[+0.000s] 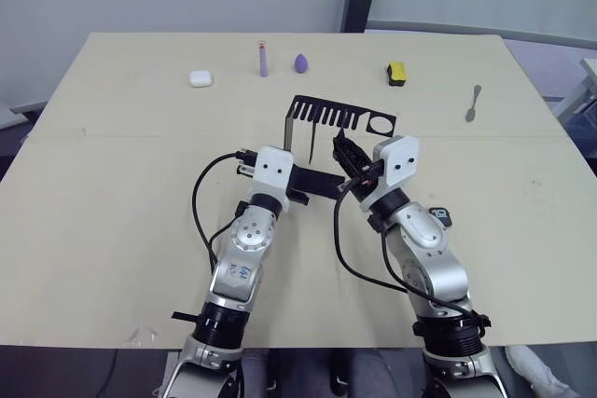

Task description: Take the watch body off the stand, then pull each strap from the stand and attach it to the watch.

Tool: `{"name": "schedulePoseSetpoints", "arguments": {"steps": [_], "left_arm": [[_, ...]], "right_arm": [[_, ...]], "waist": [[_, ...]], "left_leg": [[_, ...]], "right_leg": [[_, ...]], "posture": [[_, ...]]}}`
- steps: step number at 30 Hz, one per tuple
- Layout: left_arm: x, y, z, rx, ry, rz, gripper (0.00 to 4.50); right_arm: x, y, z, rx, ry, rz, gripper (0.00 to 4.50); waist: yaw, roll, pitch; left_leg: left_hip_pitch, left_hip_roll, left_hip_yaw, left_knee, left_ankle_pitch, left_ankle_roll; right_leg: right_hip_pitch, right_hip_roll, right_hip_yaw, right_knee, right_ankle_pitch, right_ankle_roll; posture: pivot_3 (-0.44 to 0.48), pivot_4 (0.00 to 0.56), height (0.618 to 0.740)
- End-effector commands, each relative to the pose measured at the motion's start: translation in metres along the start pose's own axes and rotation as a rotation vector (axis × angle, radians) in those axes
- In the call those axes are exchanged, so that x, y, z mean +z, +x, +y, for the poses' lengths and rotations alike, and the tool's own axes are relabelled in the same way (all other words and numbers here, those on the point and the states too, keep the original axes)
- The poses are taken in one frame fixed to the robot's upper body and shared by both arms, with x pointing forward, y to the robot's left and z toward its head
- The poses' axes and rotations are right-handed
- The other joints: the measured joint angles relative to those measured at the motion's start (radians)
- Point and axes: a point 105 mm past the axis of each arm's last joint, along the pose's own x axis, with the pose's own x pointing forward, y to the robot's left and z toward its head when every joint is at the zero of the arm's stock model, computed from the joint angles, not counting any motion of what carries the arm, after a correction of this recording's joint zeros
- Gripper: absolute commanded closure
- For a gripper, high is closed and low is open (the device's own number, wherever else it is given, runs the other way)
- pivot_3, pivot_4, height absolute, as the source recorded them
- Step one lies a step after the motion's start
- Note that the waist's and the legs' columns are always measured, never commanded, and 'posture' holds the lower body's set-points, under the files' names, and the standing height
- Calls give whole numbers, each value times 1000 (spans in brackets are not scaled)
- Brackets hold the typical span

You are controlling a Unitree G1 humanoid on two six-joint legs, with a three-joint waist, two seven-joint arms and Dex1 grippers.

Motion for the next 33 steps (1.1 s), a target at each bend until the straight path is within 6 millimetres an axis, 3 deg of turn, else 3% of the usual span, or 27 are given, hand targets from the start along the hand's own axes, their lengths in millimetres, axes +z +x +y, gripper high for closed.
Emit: {"name": "schedulePoseSetpoints", "arguments": {"steps": [1,9,15,23,26,33], "left_arm": [[1,-2,1,6,4,1,4500],[1,-1,1,3,1,2,4500],[-1,-1,2,7,-4,7,4500],[-3,-2,1,-15,-17,14,4500],[-4,-9,1,-57,-45,18,3554],[-10,-45,0,-252,-95,20,111]], "right_arm": [[16,-1,8,51,-51,-74,4482],[26,-6,19,139,-216,-131,4482],[16,-21,23,193,-276,-100,4482],[5,-45,11,202,-283,-41,4482],[6,-50,3,197,-265,-29,4500],[6,-63,-15,230,-224,23,4500]], "waist": [[0,0,0],[0,0,0],[1,0,0],[2,0,0],[2,0,0],[0,0,0]], "left_leg": [[0,0,0,0,0,0],[0,0,0,0,0,0],[0,0,0,0,0,0],[0,0,0,0,0,0],[0,0,0,0,0,0],[0,0,0,0,0,0]], "right_leg": [[0,0,0,0,0,0],[0,0,0,0,0,0],[0,0,0,-1,0,0],[0,0,0,-2,0,0],[0,0,0,-2,0,0],[0,0,0,-2,0,0]], "posture": [[0,150,740],[0,150,740],[0,150,740],[0,150,740],[0,150,740],[0,150,740]]}}
